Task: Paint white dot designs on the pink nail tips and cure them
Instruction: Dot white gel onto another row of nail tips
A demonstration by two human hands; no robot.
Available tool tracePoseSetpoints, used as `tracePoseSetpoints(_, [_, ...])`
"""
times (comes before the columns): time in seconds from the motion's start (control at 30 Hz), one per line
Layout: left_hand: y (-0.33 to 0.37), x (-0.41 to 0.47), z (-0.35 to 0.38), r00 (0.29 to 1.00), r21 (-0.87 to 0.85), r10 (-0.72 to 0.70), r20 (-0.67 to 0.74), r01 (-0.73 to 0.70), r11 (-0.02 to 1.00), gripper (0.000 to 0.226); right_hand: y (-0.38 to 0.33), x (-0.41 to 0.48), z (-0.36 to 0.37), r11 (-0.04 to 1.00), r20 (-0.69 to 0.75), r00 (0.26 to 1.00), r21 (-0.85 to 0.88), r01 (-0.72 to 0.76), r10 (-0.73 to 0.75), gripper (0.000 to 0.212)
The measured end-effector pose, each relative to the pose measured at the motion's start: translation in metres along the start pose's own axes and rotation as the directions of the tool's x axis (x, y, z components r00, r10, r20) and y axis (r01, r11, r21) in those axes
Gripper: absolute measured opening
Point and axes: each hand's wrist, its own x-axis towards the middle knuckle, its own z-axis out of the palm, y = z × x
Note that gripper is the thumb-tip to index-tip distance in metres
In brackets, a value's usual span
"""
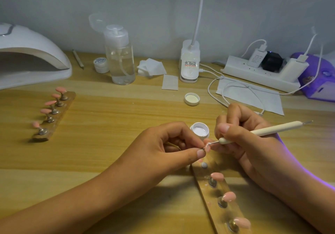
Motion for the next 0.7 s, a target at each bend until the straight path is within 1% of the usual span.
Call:
tracePoseSetpoints(0.2, [0.0005,-0.0005,-0.0002,1.000,0.000,-0.009,-0.001,0.009,1.000,0.008,-0.0011,0.0008,0.0020,1.000,-0.031,0.999,0.016,-0.016,0.016,0.020])
tracePoseSetpoints(0.7, [0.0005,0.0001,0.0003,1.000,0.006,-0.002,-0.006,0.002,1.000,0.006,-0.0023,-0.0001,0.0029,1.000,-0.033,0.999,0.006,-0.020,0.021,0.020])
